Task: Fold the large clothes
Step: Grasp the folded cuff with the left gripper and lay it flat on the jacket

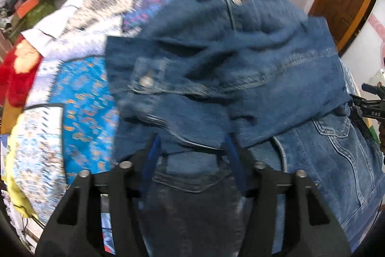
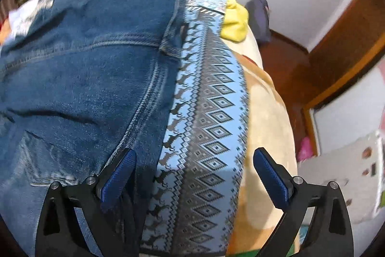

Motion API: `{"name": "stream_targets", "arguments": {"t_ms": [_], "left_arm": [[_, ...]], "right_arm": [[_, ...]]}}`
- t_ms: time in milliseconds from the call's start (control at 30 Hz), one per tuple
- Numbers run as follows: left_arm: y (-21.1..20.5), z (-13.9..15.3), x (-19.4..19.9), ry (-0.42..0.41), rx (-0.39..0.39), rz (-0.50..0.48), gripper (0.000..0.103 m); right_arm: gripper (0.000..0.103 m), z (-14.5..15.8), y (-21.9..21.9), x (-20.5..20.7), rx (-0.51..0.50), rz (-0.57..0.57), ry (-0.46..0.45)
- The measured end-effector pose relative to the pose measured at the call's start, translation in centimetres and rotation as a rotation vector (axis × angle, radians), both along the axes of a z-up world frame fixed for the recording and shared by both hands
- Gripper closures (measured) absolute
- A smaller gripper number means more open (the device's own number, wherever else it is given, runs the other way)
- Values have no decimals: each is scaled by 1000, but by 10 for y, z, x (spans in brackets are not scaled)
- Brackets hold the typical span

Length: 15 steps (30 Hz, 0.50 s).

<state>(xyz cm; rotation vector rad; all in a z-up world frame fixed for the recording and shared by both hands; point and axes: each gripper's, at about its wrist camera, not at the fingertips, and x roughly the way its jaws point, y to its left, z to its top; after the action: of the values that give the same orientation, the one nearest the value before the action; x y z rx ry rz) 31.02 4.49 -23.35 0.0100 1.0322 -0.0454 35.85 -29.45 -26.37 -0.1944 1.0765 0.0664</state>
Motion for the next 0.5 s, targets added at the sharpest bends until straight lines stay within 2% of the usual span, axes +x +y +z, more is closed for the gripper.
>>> {"name": "stream_targets", "arguments": {"t_ms": [133, 233, 400, 500], "left_arm": [[35, 11, 5, -40, -32, 76, 38], [53, 7, 24, -30, -66, 134, 37], [68, -29, 68, 91, -189, 157, 38], [71, -52, 85, 152, -240, 207, 37]], "right_arm": [[6, 24, 1, -4, 71, 27, -50], [6, 40, 14, -5, 96, 51, -84], [6, 50, 26, 6, 172, 63, -85], [6, 51, 26, 8, 212, 56, -72]]}}
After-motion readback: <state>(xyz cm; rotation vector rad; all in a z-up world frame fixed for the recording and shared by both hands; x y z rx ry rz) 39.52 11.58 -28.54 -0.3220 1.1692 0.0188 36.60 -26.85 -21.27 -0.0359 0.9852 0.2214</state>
